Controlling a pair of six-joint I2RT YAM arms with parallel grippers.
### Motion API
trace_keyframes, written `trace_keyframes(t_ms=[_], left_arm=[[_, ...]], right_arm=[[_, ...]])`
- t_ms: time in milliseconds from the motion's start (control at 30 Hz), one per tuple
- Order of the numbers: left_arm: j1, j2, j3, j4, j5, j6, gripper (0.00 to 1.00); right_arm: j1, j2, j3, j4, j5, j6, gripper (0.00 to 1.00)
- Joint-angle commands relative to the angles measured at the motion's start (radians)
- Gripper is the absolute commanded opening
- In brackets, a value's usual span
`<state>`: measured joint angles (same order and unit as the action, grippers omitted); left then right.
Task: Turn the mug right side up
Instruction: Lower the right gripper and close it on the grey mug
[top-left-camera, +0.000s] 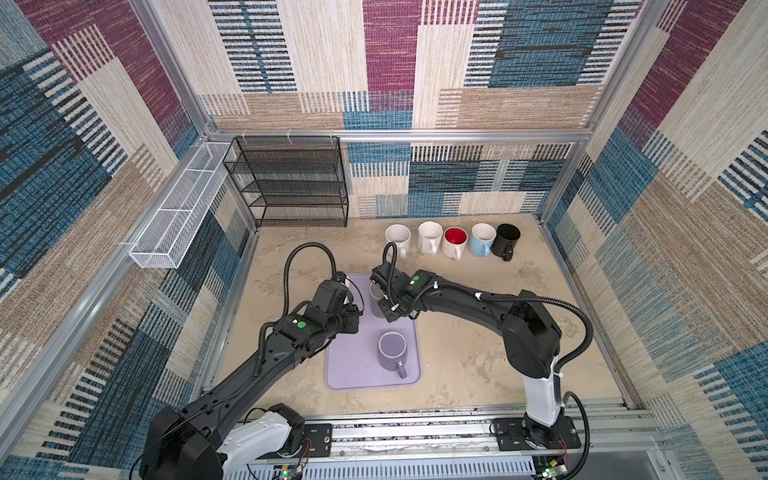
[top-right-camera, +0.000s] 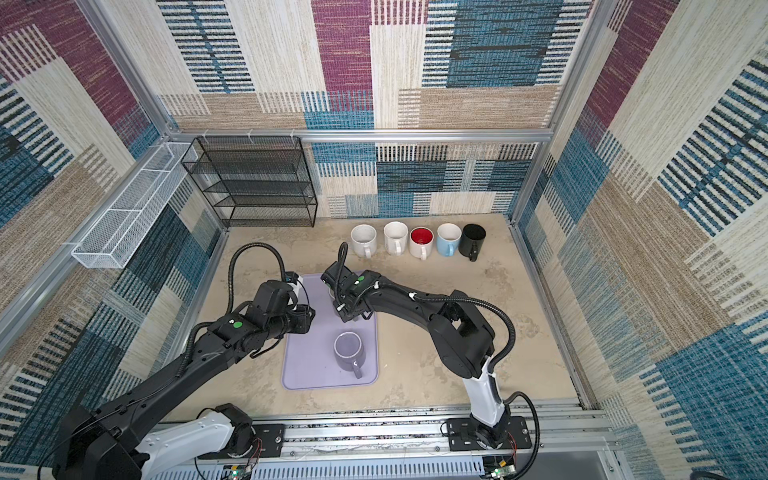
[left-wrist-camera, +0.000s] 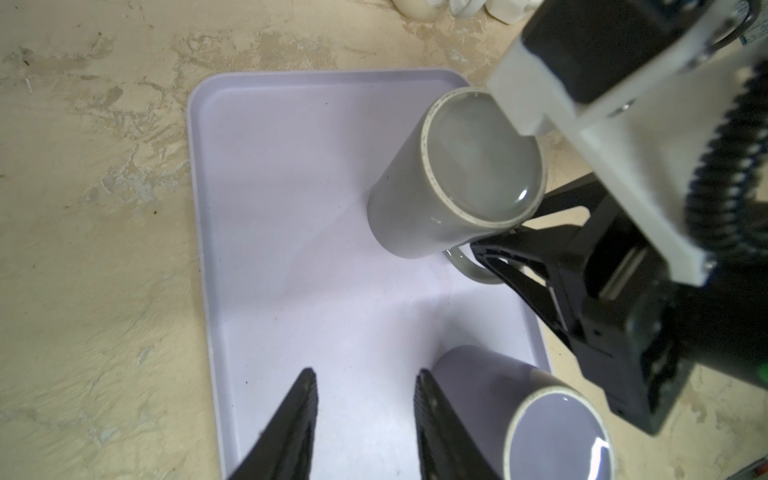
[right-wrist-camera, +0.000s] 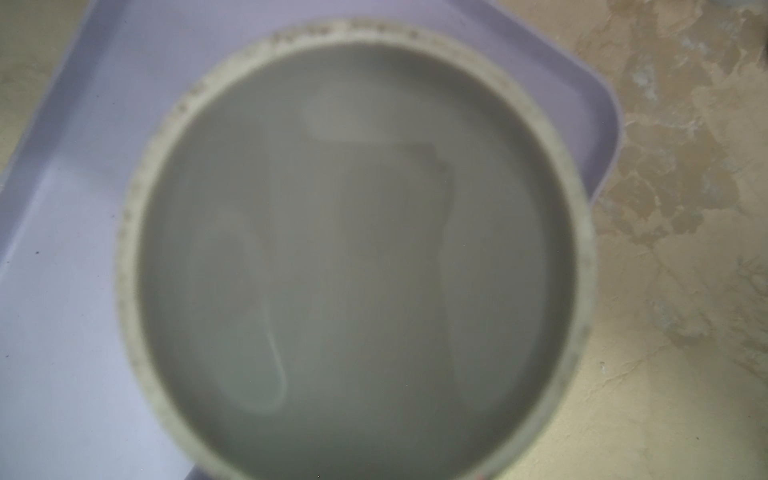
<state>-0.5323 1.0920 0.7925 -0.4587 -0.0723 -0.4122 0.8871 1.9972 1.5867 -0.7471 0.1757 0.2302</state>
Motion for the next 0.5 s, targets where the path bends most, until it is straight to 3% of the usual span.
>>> trace_keyframes(t_ms=[0, 467], left_arm=[[0.001, -0.006, -0.004, 0.007, -0.001, 0.018, 0.4], [0.003, -0.017, -0.004, 0.0, -0.006, 0.019, 0.4]], right_arm=[[0.0, 0.012, 0.009, 0.0, 0.01, -0.004, 0.29], [-0.004, 0.021, 0.039, 0.025, 0.002, -0.008, 0.23]])
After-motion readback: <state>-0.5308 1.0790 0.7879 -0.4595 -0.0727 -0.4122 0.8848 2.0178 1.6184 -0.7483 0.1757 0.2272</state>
